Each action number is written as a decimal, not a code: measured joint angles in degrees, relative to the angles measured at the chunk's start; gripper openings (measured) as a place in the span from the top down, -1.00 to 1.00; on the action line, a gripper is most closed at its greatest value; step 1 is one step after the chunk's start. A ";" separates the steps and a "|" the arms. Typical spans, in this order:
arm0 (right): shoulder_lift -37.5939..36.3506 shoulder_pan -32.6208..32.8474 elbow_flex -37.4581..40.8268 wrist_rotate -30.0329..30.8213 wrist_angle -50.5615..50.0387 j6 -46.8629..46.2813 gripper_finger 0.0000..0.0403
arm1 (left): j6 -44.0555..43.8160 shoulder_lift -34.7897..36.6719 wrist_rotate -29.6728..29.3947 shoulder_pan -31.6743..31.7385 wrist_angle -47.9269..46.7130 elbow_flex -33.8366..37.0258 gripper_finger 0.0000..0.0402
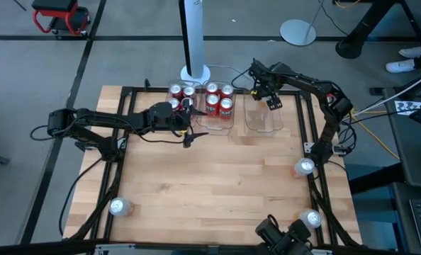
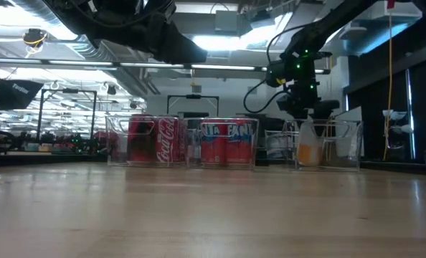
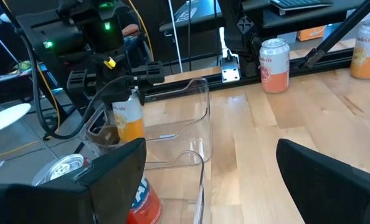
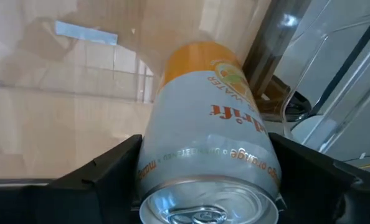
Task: Sort soda cans
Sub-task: Put the top right middle white soda can into the right transparent bin
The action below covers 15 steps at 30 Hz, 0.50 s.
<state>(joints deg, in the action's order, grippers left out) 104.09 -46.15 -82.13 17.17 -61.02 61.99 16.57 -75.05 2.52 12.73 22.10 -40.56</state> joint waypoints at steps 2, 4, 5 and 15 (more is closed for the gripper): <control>0.00 0.00 0.00 0.14 0.20 0.20 -0.61 | 0.18 0.00 0.00 0.00 -0.20 0.00 -0.73; 0.02 0.00 0.00 0.16 0.52 0.01 -0.66 | 0.19 0.00 0.00 0.00 -0.18 0.02 -0.73; 0.02 0.00 0.00 0.18 0.62 -0.04 -0.68 | 0.20 0.00 0.00 0.00 -0.18 0.02 -0.73; 0.02 0.00 -0.20 0.31 0.62 1.72 -0.75 | 0.32 0.00 0.00 0.00 -0.73 0.02 -0.73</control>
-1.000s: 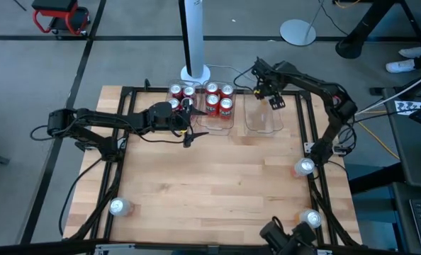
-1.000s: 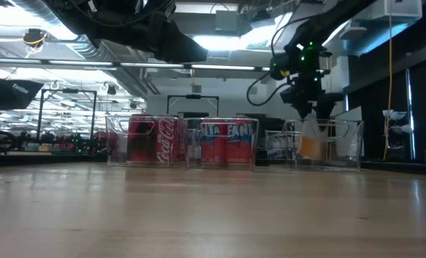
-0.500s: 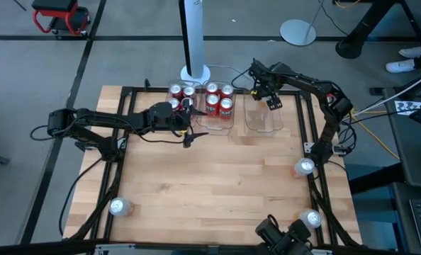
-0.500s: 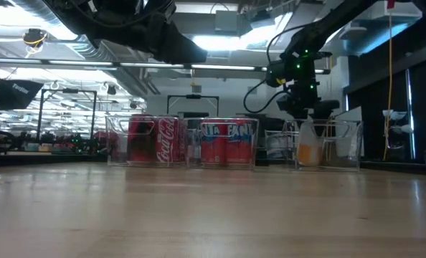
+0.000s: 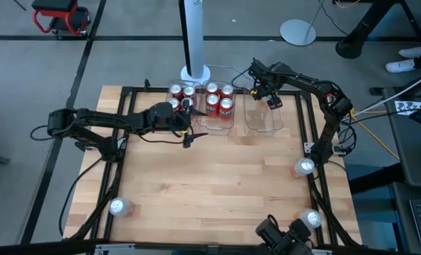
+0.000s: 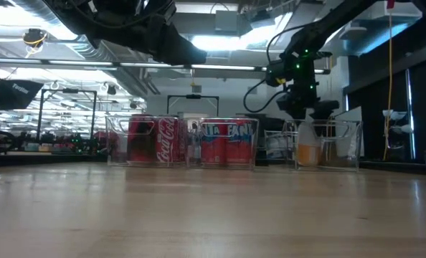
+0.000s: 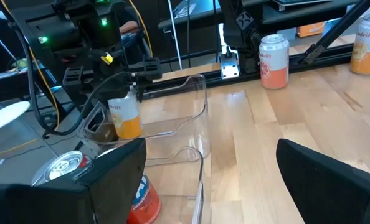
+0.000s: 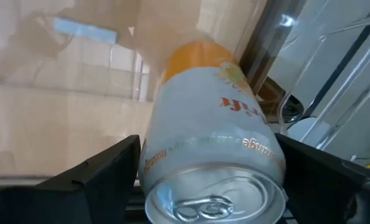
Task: Sort soda cans
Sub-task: Put the top right middle white soda can into the right transparent bin, then put the bottom right white soda can into the right transparent bin
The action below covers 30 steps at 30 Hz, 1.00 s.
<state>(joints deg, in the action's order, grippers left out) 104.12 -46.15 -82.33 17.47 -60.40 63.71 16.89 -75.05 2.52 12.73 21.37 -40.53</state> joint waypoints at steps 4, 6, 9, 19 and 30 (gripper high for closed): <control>-0.02 0.01 -2.45 0.04 -3.09 -0.09 -0.75 | 0.01 0.00 0.00 0.00 0.02 0.00 -0.73; -0.05 0.03 -4.34 0.06 -4.89 -0.28 -0.75 | 0.00 0.00 0.00 0.00 0.00 0.00 -0.73; -0.11 0.05 -7.05 0.05 -6.21 -0.34 -0.75 | 0.02 0.00 0.00 0.00 0.02 0.00 -0.73; -0.13 1.90 -14.89 0.14 -13.72 -1.02 -0.76 | 0.52 0.00 0.00 0.00 0.00 0.00 -0.73; -2.57 14.54 -21.15 -0.42 -29.40 -7.93 -0.76 | 0.70 0.00 0.00 0.00 0.06 0.00 -0.73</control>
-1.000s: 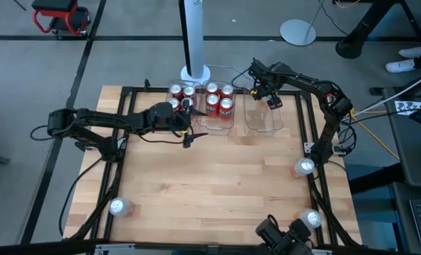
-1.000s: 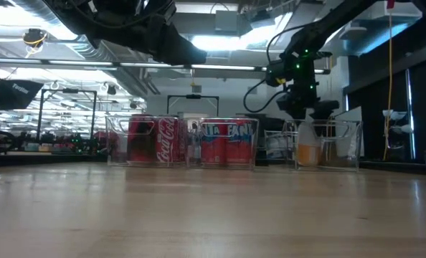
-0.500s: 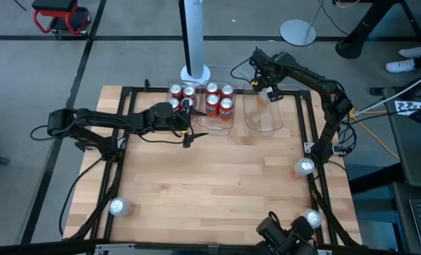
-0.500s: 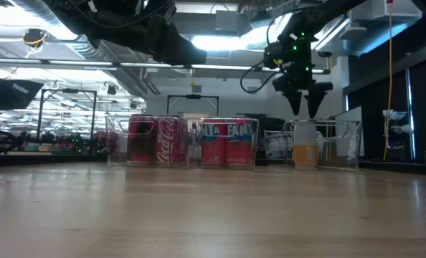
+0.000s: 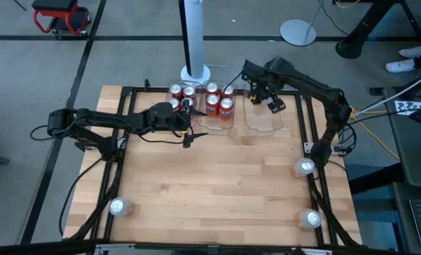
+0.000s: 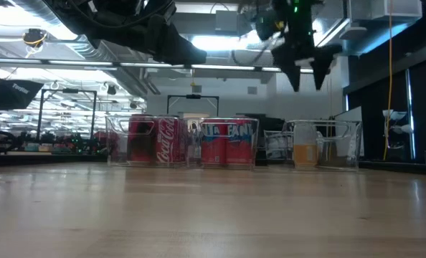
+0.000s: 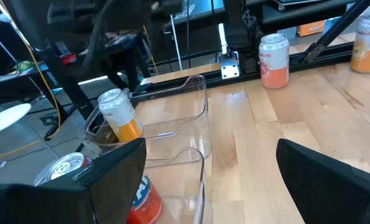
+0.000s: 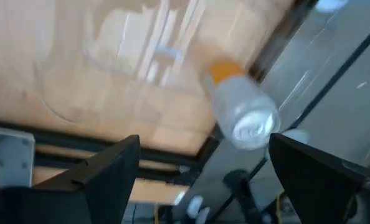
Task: Sort soda cans
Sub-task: Put the bottom right white soda can into the right transparent bin
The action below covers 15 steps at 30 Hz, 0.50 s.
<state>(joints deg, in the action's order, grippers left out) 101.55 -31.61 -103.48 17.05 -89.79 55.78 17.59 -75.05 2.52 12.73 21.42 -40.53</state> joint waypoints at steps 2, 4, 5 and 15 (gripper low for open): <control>-1.75 3.38 0.21 -1.40 -0.41 -2.27 -0.76 | -0.01 0.00 0.00 0.00 -0.01 0.00 -0.73; -3.35 7.08 0.21 -2.69 -0.26 -4.70 -0.76 | -0.01 0.00 0.00 -0.01 -0.04 0.00 -0.73; -4.03 9.11 0.23 -2.71 -0.26 -5.94 -0.76 | -0.01 0.00 0.00 0.00 -0.06 0.00 -0.73; -8.95 29.60 0.26 -4.73 -0.24 -23.33 -0.76 | -0.23 0.00 0.00 0.00 -0.33 0.02 -0.73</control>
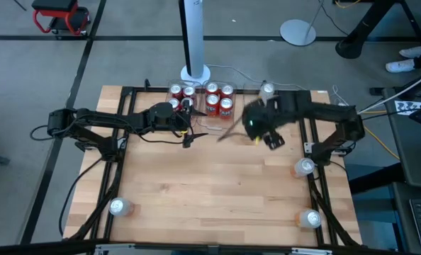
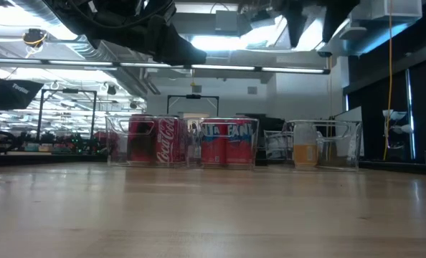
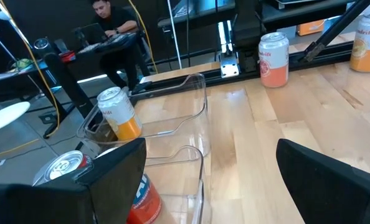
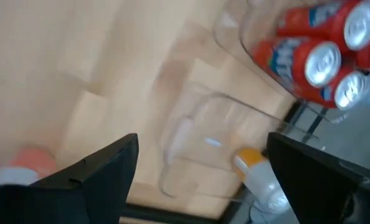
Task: Sort soda cans
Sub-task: Put the bottom right white soda can into the right transparent bin
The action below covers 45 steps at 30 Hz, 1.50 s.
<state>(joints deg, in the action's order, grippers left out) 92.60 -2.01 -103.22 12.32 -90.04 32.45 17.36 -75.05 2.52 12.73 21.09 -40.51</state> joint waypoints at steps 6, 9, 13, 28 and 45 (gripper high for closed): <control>-0.35 11.30 0.02 -2.01 0.04 -13.38 -0.76 | -0.41 0.00 0.00 0.00 0.01 0.00 -0.73; -0.35 16.87 0.23 -3.71 0.13 -20.21 -0.76 | -0.49 0.00 0.00 0.00 0.01 0.00 -0.73; -0.30 24.19 1.89 -5.39 0.13 -29.94 -0.76 | -0.63 0.00 0.00 -0.02 0.03 0.00 -0.73; -0.24 45.49 11.20 -14.17 0.05 -61.89 -0.76 | 0.61 0.00 0.00 -0.01 1.11 0.00 -0.73; 2.10 49.28 12.17 -21.14 4.38 -67.54 -0.76 | 1.36 0.00 0.00 0.00 2.09 0.00 -0.73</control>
<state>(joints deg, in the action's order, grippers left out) 94.70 47.27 -91.05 -8.82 -85.66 -35.09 18.72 -75.05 2.52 12.73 23.18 -40.51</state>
